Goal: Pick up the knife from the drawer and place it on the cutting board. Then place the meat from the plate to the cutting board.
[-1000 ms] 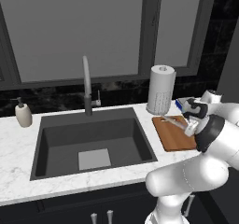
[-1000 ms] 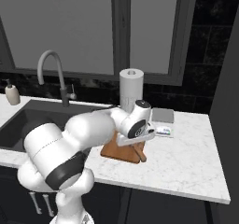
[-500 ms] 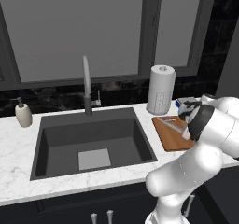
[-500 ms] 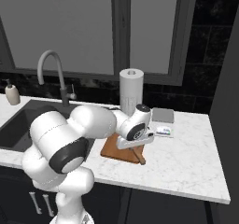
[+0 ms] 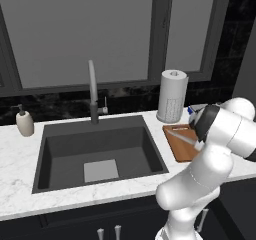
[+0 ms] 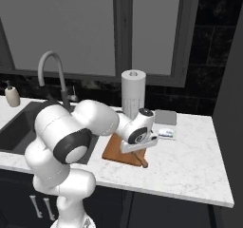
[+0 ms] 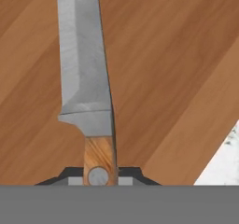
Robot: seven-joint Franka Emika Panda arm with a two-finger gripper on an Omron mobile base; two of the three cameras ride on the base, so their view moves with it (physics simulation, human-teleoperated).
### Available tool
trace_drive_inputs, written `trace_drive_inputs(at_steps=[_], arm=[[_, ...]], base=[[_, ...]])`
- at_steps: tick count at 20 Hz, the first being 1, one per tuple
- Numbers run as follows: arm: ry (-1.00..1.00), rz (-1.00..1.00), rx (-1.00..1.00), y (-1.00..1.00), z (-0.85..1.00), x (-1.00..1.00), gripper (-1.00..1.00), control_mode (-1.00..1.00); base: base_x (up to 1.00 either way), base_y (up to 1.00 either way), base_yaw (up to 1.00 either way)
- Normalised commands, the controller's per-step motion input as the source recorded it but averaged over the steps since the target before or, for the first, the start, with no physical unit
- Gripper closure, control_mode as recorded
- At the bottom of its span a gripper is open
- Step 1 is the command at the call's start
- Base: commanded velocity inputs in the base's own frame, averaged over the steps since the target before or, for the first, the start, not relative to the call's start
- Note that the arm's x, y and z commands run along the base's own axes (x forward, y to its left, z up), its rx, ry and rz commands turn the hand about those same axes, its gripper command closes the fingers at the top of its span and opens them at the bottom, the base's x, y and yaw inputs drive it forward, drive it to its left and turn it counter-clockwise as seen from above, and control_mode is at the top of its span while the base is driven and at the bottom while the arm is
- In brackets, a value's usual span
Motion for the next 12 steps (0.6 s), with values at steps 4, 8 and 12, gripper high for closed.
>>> trace_drive_inputs(at_steps=[4, 8, 12], arm=[[0.00, 0.00, 0.00, 0.03, 0.00, 0.46, 1.00, -1.00], [0.00, 0.00, 0.00, 0.11, 0.00, 0.47, 1.00, -1.00], [0.00, 0.00, 0.00, 0.10, 0.00, 0.08, 1.00, -1.00]], base=[[0.00, 0.00, 0.00], [0.00, 0.00, 0.00], [0.00, 0.00, 0.00]])
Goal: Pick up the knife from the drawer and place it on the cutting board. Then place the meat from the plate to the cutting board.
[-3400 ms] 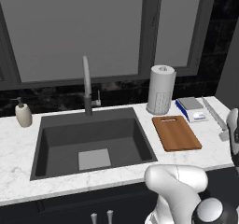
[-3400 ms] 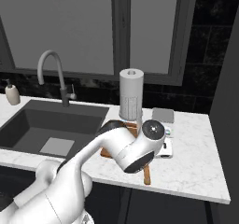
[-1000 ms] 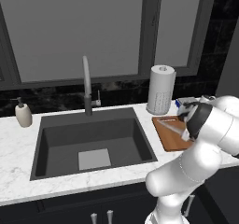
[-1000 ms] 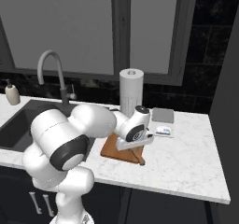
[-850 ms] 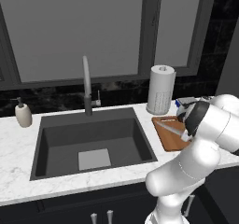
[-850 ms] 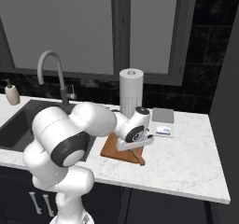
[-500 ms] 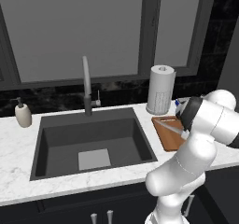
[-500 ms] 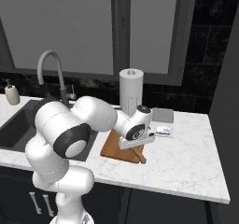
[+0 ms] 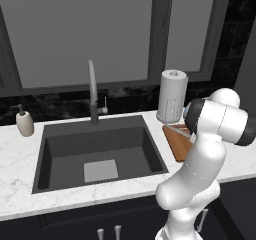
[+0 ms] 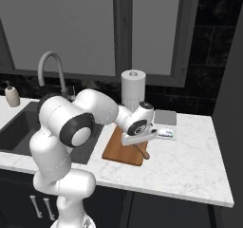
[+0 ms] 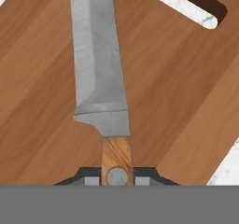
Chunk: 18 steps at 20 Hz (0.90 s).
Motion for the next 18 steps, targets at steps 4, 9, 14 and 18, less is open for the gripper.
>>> trace_drive_inputs(at_steps=[4, 9, 14, 18], arm=[[0.00, 0.00, 0.00, 0.01, 0.00, 0.00, -1.00, -1.00], [0.00, 0.00, 0.00, 0.00, 0.00, 0.00, -1.00, -1.00], [-0.02, 0.00, 0.00, 0.17, 0.35, -0.18, -1.00, -1.00], [-0.02, 0.00, 0.00, 0.18, 0.76, -0.57, -1.00, -1.00]], base=[[0.00, 0.00, 0.00], [0.00, 0.00, 0.00], [0.00, 0.00, 0.00], [0.00, 0.00, 0.00]])
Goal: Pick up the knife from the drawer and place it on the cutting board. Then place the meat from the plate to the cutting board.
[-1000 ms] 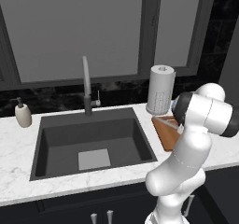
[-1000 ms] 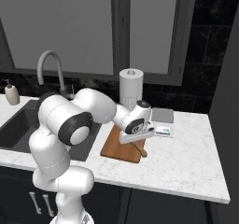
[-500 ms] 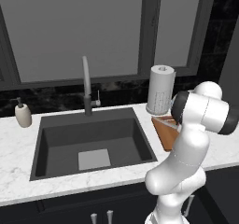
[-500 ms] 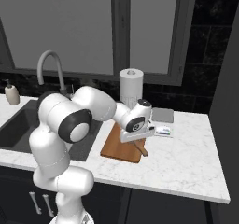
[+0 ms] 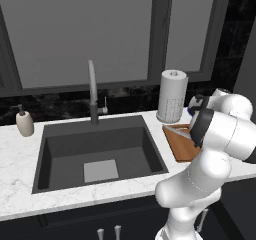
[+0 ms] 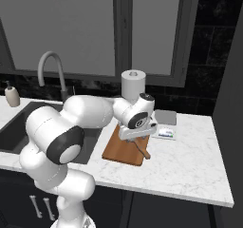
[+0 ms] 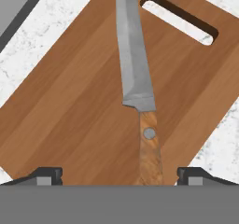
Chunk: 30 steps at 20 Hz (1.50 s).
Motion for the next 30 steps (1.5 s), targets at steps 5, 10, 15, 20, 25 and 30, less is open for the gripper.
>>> trace_drive_inputs(at_steps=[5, 10, 15, 20, 25, 30], arm=[[0.06, -0.05, 0.00, 0.52, 0.83, -0.55, -1.00, -1.00], [0.21, -0.17, 0.01, 0.83, 0.40, -0.53, -1.00, -1.00], [0.03, -0.20, 0.03, 0.90, 0.16, -0.75, -1.00, -1.00], [0.02, -0.19, 0.02, 0.61, 0.12, -0.91, -1.00, -1.00], [0.05, -0.27, 0.01, 0.25, 0.08, -0.94, -1.00, -1.00], [0.00, -0.16, 0.00, 0.00, 0.11, -0.83, -1.00, -1.00]], base=[[0.00, 0.00, 0.00], [0.00, 0.00, 0.00], [0.00, 0.00, 0.00], [0.00, 0.00, 0.00], [0.00, 0.00, 0.00], [0.00, 0.00, 0.00]])
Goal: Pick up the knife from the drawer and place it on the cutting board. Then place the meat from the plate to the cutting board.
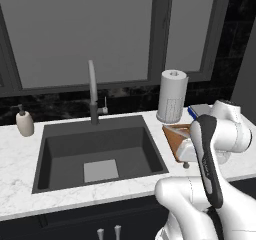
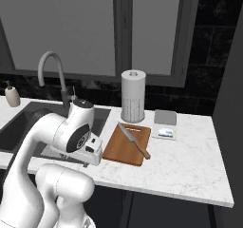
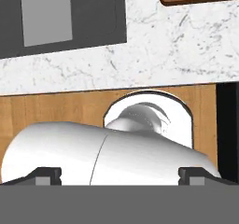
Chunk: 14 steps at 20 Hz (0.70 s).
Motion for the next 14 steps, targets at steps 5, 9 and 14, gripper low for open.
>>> trace_drive_inputs(at_steps=[5, 9, 14], arm=[[0.00, -0.03, -0.01, 0.00, 0.30, 0.20, -1.00, -1.00], [0.03, -0.03, 0.00, 0.00, 0.07, 0.06, -1.00, -1.00], [0.00, 0.00, 0.00, 0.00, 0.00, 0.00, -1.00, -1.00]], base=[[0.00, 0.00, 0.00], [0.00, 0.00, 0.00], [0.00, 0.00, 0.00]])
